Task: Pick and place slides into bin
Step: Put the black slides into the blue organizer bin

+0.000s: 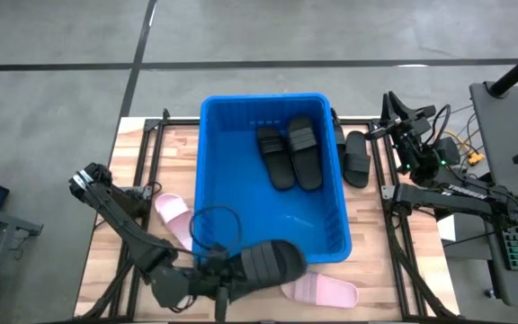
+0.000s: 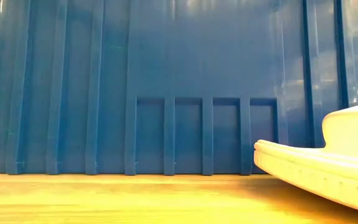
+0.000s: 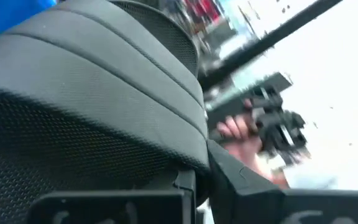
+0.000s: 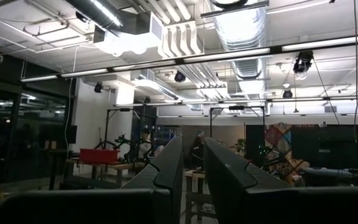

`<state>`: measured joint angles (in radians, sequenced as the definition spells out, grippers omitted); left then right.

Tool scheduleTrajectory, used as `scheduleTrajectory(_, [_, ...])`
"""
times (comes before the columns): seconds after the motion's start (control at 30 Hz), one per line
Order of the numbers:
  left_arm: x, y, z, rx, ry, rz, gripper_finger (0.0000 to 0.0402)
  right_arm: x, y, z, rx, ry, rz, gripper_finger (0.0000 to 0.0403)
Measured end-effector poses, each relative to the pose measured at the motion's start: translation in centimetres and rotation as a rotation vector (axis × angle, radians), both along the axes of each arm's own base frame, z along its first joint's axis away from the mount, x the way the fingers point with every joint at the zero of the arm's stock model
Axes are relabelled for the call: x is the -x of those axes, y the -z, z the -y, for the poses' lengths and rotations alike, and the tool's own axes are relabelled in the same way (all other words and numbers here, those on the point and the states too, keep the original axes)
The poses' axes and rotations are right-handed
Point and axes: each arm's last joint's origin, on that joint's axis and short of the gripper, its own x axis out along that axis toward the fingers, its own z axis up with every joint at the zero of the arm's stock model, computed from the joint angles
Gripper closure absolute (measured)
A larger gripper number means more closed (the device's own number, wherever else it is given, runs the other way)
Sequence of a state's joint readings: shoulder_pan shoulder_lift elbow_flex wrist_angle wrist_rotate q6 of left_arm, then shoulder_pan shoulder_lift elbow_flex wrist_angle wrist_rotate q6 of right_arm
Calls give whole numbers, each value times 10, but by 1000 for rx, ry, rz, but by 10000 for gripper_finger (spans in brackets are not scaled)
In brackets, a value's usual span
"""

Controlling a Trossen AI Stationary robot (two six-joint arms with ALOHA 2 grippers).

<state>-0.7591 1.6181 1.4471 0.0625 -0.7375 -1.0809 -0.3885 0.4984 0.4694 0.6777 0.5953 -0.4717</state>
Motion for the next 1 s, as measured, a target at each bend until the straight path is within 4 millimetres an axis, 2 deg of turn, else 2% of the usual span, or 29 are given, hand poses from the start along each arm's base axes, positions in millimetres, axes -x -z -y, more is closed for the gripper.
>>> scheduleTrajectory(0.27, [-5, -18, -40, -134, -397, 29, 401, 0, 0, 0, 0, 0, 0, 346])
scheduleTrajectory(0.47, [-26, -18, -78, -211, -530, 2, 402, 0, 0, 0, -9, -12, 18, 346])
scheduleTrajectory(0.7, [-52, -13, -133, -284, -804, -58, 402, 0, 0, 0, -15, -18, 28, 346])
scheduleTrajectory(0.87, [-68, -4, -172, -218, -1030, -54, 402, 0, 0, 0, -20, -24, 37, 346])
scheduleTrajectory(1.0, [-82, 8, -200, -167, -1109, -45, 402, 0, 0, 0, -36, -45, 69, 346])
